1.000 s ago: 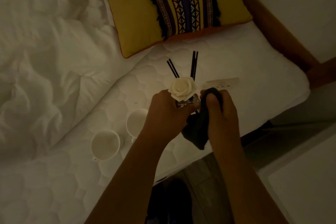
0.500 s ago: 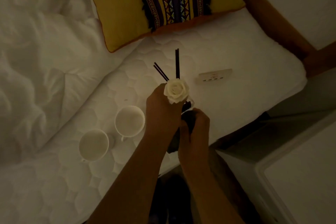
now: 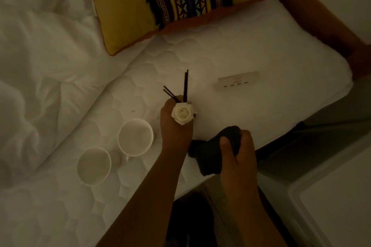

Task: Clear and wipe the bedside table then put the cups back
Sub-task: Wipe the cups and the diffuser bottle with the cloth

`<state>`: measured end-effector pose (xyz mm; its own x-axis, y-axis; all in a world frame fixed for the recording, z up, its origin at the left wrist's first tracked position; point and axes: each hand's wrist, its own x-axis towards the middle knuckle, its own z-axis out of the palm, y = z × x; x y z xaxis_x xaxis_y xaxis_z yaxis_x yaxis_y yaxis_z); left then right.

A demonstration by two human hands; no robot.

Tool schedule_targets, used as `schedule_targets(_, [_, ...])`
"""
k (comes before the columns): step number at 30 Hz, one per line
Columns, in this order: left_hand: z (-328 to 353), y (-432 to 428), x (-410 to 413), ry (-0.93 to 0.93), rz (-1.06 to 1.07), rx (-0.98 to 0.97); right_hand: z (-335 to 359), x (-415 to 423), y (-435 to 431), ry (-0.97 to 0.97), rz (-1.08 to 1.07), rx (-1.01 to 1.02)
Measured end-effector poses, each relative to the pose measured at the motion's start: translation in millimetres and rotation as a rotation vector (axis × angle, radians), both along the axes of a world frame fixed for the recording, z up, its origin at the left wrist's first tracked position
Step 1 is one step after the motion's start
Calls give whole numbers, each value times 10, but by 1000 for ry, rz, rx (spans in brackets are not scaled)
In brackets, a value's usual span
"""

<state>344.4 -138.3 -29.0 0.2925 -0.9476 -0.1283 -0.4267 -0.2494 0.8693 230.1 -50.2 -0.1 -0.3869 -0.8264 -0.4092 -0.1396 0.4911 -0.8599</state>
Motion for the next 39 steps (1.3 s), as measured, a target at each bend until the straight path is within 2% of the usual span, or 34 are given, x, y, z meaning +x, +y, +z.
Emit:
schedule_targets(3, [19, 173, -88, 88, 102, 41, 90, -154, -19, -18, -19, -18])
schedule_targets(8, [77, 599, -198, 25, 244, 304, 210, -405, -55, -19, -74, -26])
schedule_targets(13, [162, 504, -596, 72, -40, 198, 220, -647, -44, 15, -89, -37])
schedule_targets(15, [126, 214, -745, 131, -48, 154, 228, -734, -26, -3, -101, -45])
schedule_targets(18, [27, -214, -879, 245, -12, 198, 224, -814, -3, -33, -102, -48])
schedule_targets(20, [-55, -390, -894, 196, -23, 209, 222, -832, 10, -29, -89, -40])
schedule_targets(23, [-136, -471, -844, 23, -64, 112, 237, -833, 22, -25, -74, -56])
schedule_targets(27, [-181, -498, -816, -22, -56, 57, 250, -850, -2, -19, -53, -65])
schedule_targets(32, [-52, -170, -940, 178, -85, 100, 322, -879, -104, 39, -33, -71])
schedule_targets(35, [80, 62, -939, 207, -137, 151, 387, -858, -217, 183, 41, -133])
schedule_targets(39, [392, 338, -880, 303, -212, 197, 467, -662, -328, 547, 185, -259])
